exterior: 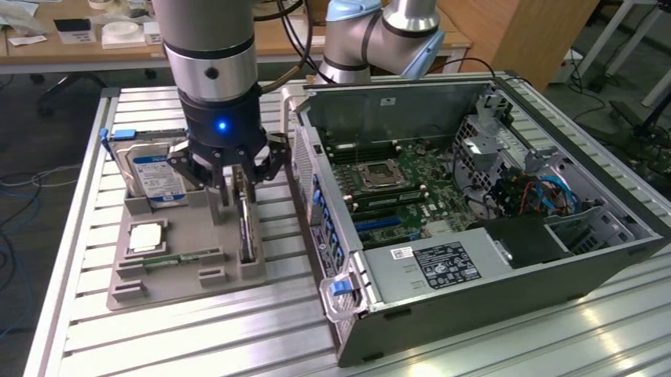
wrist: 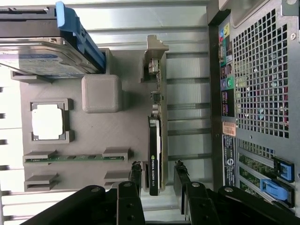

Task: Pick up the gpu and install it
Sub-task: 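Pick up the gpu and move the gpu toward the slot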

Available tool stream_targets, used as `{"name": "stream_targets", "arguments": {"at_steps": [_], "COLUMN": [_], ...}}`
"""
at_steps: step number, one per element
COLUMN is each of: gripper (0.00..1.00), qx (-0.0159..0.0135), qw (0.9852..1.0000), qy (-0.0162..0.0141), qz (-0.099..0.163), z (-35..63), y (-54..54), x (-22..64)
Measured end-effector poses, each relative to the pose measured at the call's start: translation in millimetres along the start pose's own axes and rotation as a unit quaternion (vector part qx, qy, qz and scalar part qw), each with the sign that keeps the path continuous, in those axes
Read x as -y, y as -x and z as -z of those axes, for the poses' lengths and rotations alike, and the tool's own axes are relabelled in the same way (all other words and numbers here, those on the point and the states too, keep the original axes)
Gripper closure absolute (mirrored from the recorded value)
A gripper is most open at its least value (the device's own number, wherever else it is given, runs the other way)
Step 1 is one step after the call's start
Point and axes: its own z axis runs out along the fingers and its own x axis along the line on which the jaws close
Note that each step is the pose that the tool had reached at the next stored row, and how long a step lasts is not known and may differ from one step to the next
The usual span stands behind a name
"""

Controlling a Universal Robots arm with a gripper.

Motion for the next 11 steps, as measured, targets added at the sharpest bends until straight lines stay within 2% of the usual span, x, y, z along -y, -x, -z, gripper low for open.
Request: {"name": "stream_targets", "arguments": {"at_steps": [6, 11], "gripper": [0.58, 0.58], "qx": [-0.0001, -0.0002], "qw": [1.0, 1.0], "qy": [-0.0001, 0.0008], "qz": [0.0, 0.0], "z": [-7.6, -8.6], "y": [-0.2, -0.1], "x": [0.2, 0.1]}}
